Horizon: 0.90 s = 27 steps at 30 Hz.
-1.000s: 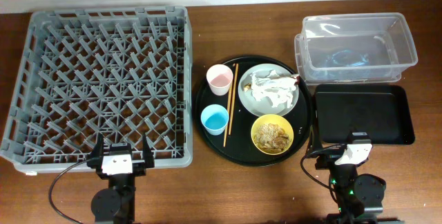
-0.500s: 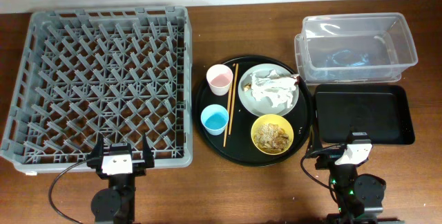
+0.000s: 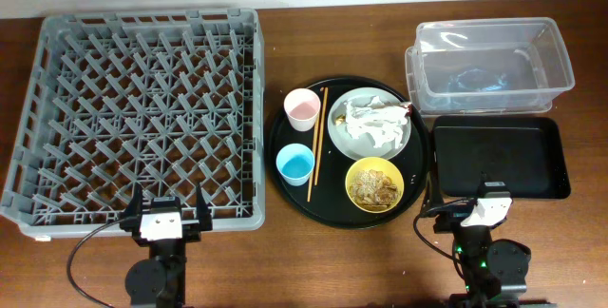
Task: Sort waste into correct bins and load items into the dishwasher rack
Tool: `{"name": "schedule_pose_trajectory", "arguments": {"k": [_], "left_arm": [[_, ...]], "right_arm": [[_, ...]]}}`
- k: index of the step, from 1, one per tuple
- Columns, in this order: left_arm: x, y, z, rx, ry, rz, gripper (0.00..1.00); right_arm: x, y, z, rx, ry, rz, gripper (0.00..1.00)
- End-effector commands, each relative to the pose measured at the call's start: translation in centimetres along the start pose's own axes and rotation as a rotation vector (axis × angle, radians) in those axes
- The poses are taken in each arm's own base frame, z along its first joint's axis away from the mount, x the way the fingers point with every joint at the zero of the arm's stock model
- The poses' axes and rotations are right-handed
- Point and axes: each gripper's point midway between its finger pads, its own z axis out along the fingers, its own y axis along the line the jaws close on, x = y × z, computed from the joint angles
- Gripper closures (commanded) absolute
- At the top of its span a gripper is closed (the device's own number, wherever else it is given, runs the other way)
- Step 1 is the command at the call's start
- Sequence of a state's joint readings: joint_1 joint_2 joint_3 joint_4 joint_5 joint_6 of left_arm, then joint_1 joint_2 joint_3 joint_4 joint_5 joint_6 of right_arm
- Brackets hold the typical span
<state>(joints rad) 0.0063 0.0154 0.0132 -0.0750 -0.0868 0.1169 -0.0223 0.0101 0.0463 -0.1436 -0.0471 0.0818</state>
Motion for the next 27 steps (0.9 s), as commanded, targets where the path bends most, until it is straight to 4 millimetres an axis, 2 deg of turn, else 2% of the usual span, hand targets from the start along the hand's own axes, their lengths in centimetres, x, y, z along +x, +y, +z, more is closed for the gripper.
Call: {"name": "schedule_pose_trajectory", "arguments": {"k": [1,2,4,6,8,13,14,16,18,20,22,23,27], "left_arm": [[-0.1,0.1,0.0,-0.004,-0.007,0.019,0.0],[-0.2,-0.2,0.0,0.015,-0.013,0.018,0.01],[-0.8,-2.1,-0.2,0.126,-0.039,0.018,0.01],[-3.3,-3.2,-0.6,0.194,-0.144,0.021,0.01],[-6.2,-2.8,-1.1,0.179,-0.262,0.016,0.01],[-9.7,-1.6,-2.1,0.134,-0.309,0.004,0.01],[-10.1,-1.1,-2.1,0.113,-0.273,0.001,0.0],[-10.7,-1.0,-1.9,0.112,-0.226,0.001,0.01],[-11.4,0.3,-1.1,0.05,-0.159,-0.043,0.0],[-12.9,0.8,-0.3,0.03,-0.12,-0.044,0.0],[-14.3,1.0,1.1,0.028,-0.057,-0.02,0.01],[-15.2,1.0,2.5,0.036,0.019,-0.008,0.0],[-16.6,0.9,6.3,0.058,0.207,0.004,0.0]], "right_arm": [[-0.1,0.8,0.0,-0.044,-0.013,0.003,0.02],[-0.8,1.9,-0.1,-0.106,-0.041,-0.001,0.01],[-2.9,3.3,-0.5,-0.186,-0.125,-0.015,0.01],[-4.9,3.8,-1.1,-0.205,-0.167,-0.023,0.02],[-7.8,4.1,-1.9,-0.209,-0.214,-0.051,0.02],[-13.0,4.6,-2.5,-0.202,-0.181,-0.143,0.01],[-14.2,4.7,-1.9,-0.199,-0.136,-0.172,0.02],[-15.2,4.8,-0.9,-0.199,-0.065,-0.166,0.02],[-16.2,4.9,0.6,-0.207,0.012,-0.156,0.02],[-17.1,5.3,2.2,-0.23,0.065,-0.147,0.02],[-17.8,6.3,4.1,-0.291,0.118,-0.135,0.02],[-18.2,7.1,5.3,-0.339,0.159,-0.123,0.02],[-17.9,7.5,8.3,-0.367,0.304,-0.086,0.02]]}}
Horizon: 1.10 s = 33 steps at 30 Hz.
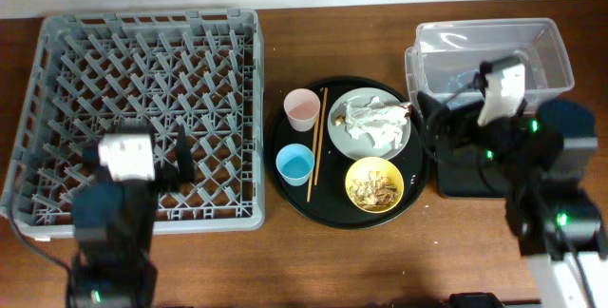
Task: Sort waste into correct bins and load items into the dishwasher rack
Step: 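Move right gripper to the white plate and grasp the crumpled tissue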
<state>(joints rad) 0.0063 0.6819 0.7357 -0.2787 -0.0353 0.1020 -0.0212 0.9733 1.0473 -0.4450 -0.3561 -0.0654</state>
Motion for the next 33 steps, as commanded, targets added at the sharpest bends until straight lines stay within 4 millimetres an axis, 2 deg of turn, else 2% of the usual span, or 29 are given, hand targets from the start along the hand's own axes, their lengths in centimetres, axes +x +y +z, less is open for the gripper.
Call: {"name": "schedule_pose_trajectory", "arguments": {"k": [1,5,8,10,13,14,16,19,23,25,27,30,33], "left_arm": [[-2.8,0.5,3.1,-0.005,0.112,0.009,0.01],[-2.9,0.3,7.4,0.029,0.319,0.038,0.01],[-2.4,-1.4,10.1,0.127,0.404,0.023,0.01],[-1.0,-2.4,12.0,0.176,0.436,0.011,0.0],[2.3,-3.1,12.6,0.205,0.553,-0.001,0.0],[2.6,-3.1,12.8,0.206,0.562,-0.001,0.01],[3.4,-3.2,13.7,0.206,0.576,-0.002,0.0],[3.9,-3.2,14.0,0.185,0.597,-0.052,0.0],[3.7,-2.0,14.0,0.089,0.608,-0.142,0.01],[3.0,-1.8,13.4,0.073,0.622,-0.174,0.01],[1.9,-0.5,12.7,0.034,0.633,-0.207,0.01],[-0.8,1.3,11.0,-0.034,0.632,-0.252,0.01],[-1.2,2.3,10.6,-0.103,0.634,-0.291,0.0]], "right_arm": [[-1.2,0.5,1.8,-0.067,0.078,0.019,0.01],[-0.2,1.1,4.5,-0.074,0.242,0.043,0.02],[0.8,2.2,6.1,-0.031,0.356,0.004,0.02],[1.1,3.7,7.4,-0.028,0.401,-0.042,0.02],[1.0,5.2,8.9,-0.109,0.385,-0.017,0.02],[1.1,5.3,9.2,-0.12,0.384,-0.014,0.02],[2.5,4.4,9.8,-0.061,0.439,0.046,0.01],[5.1,3.4,10.2,0.024,0.558,0.154,0.01],[6.5,2.9,11.0,0.065,0.719,0.195,0.02],[7.6,2.3,12.2,0.104,0.811,0.203,0.01],[8.9,1.7,13.2,0.156,0.884,0.21,0.02],[10.7,0.9,14.2,0.259,0.932,0.262,0.01],[11.6,-0.1,14.7,0.371,0.929,0.345,0.03]]}}
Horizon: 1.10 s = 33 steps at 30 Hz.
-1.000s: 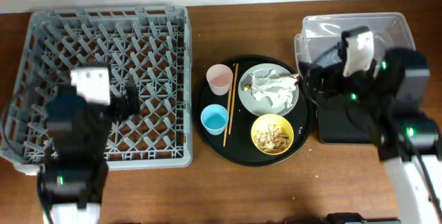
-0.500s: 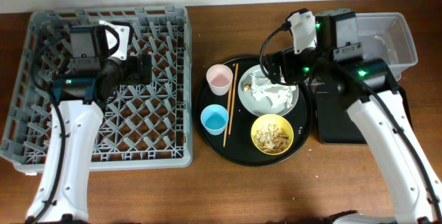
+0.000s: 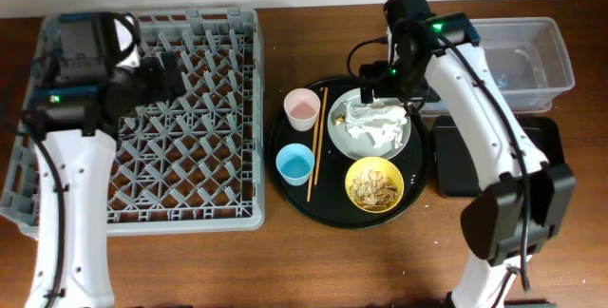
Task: Sort waste into correct bins and load items into the dishwasher rack
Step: 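Move right gripper to the white plate and grasp the crumpled tissue, then carry the tissue with right gripper and drop it into the clear bin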
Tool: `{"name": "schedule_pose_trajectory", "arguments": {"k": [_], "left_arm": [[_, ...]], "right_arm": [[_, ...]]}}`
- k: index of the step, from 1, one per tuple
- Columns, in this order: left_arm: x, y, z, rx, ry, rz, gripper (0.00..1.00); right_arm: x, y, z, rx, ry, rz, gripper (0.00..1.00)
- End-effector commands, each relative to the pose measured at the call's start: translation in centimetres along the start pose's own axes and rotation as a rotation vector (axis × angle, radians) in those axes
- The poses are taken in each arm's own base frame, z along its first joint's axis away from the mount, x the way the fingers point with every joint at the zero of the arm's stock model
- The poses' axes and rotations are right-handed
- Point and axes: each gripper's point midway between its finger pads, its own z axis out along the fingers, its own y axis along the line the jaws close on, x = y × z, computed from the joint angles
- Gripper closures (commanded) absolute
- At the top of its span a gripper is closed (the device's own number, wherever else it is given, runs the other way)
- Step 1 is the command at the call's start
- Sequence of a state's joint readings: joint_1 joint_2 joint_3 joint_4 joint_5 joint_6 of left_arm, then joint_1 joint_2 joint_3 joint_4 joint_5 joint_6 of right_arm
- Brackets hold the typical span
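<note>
A round black tray (image 3: 332,199) holds a pink cup (image 3: 302,108), a blue cup (image 3: 295,163), wooden chopsticks (image 3: 317,142), a yellow bowl of food scraps (image 3: 374,184) and a grey plate (image 3: 334,129) with a crumpled white napkin (image 3: 378,125) on it. My right gripper (image 3: 369,85) hangs over the plate's far left edge, just above the napkin, and looks open. The grey dishwasher rack (image 3: 190,215) fills the left side. Over its upper middle my left gripper (image 3: 171,75) points right; it looks open and holds nothing.
A clear plastic bin (image 3: 532,61) stands at the back right, with a shallow black bin (image 3: 556,151) in front of it, partly under my right arm. Bare wooden table runs along the front edge.
My right gripper moved from over the clear bin leftward to the grey plate. The left gripper went from the rack's front part to its upper middle. No item on the tray moved.
Both arms sat folded at the table's front edge, the left below the rack, the right below the black bin. Then both were raised, left over the rack, right over the bins. Now the right reaches over the plate and the left hovers over the rack.
</note>
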<state>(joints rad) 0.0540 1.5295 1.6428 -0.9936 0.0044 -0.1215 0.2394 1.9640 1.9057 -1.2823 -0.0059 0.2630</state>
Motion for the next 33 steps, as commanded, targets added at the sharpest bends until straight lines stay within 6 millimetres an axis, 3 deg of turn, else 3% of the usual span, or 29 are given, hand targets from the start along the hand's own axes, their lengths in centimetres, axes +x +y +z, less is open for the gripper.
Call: {"name": "schedule_pose_trajectory", "arguments": {"k": [1,4,7,12,14,15,23,26,29,31,32,33], "left_arm": [[-0.9,1.3,-0.8,-0.076,-0.024,-0.1,0.0],[-0.7,1.4,0.0,-0.079,-0.006,-0.1,0.01],[-0.4,1.4,1.0,-0.083,0.019,-0.099,0.0],[-0.3,1.4,1.4,-0.084,0.027,-0.099,0.01],[-0.3,1.4,1.4,-0.084,0.027,-0.099,0.01],[-0.3,1.4,1.4,-0.084,0.027,-0.099,0.01],[-0.3,1.4,1.4,-0.084,0.027,-0.099,0.0],[-0.3,1.4,1.4,-0.084,0.027,-0.099,0.01],[-0.3,1.4,1.4,-0.084,0.027,-0.099,0.01],[-0.3,1.4,1.4,-0.084,0.027,-0.099,0.0],[-0.3,1.4,1.4,-0.084,0.027,-0.099,0.0],[-0.3,1.4,1.4,-0.084,0.027,-0.099,0.0]], "right_arm": [[-1.1,-1.0,0.2,0.089,-0.046,0.173,0.03],[-2.4,-0.3,2.0,0.074,-0.083,0.25,0.16],[-2.1,0.3,5.1,0.094,-0.04,0.306,0.19],[-0.1,0.2,10.5,0.138,0.095,0.385,0.18],[0.8,0.3,12.1,0.139,0.148,0.385,0.04],[1.5,0.5,13.0,0.136,0.187,0.385,0.02],[3.9,-0.4,15.7,0.171,0.245,0.385,0.02],[3.7,-0.1,16.3,0.149,0.233,0.387,0.38],[3.8,0.1,16.3,0.138,0.24,0.386,0.96],[3.2,0.7,15.5,0.105,0.238,0.342,0.96],[2.5,1.3,14.5,0.073,0.23,0.298,0.96],[1.3,1.6,12.0,0.055,0.2,0.267,0.96]]}}
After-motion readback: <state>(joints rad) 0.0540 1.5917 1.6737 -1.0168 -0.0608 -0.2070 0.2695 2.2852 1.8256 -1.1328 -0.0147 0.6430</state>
